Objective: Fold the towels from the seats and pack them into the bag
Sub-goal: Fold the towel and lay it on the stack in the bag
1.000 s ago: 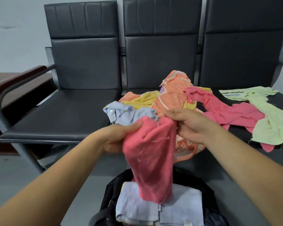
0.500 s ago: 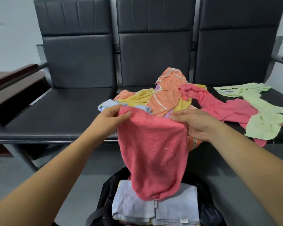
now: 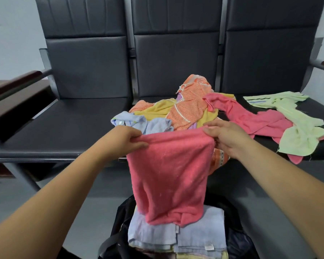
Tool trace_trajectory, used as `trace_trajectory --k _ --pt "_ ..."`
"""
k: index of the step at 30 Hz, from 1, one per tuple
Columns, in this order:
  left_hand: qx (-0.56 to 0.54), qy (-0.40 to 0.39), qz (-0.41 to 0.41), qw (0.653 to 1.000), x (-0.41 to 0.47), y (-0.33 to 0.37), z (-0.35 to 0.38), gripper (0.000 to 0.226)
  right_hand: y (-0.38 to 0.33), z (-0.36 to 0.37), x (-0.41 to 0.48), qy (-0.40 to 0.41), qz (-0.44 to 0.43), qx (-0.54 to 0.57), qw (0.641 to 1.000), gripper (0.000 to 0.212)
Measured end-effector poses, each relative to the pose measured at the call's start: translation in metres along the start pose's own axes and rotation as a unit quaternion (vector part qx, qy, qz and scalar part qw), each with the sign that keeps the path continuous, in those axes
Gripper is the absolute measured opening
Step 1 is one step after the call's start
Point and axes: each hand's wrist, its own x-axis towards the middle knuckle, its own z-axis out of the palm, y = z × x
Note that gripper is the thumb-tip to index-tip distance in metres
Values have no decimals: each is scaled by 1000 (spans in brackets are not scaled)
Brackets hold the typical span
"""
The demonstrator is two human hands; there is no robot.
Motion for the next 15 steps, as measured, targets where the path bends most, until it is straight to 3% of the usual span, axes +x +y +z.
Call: trace_trajectory --k 3,5,7,9,11,12,15 --pt "133 -97 -24 986 3 -18 -1 50 7 -7 4 52 -3 -33 998 20" --pt "153 -116 -26 981 2 -24 -3 44 11 -9 5 88 -18 -65 994 12" --pt "125 -105 -26 986 1 -29 -1 26 9 -11 6 122 -55 -103 986 15" --pt "105 -93 -55 989 1 -31 2 27 8 -13 6 145 -81 -121 979 21" --pt "138 -62 -99 983 4 -31 3 30 8 -15 8 151 -93 -123 976 14" --pt "165 -35 -123 978 6 -31 1 29 8 -17 10 153 -90 -109 978 8" --pt "139 49 -160 976 9 -32 -11 19 9 -21 17 160 -45 -23 986 24"
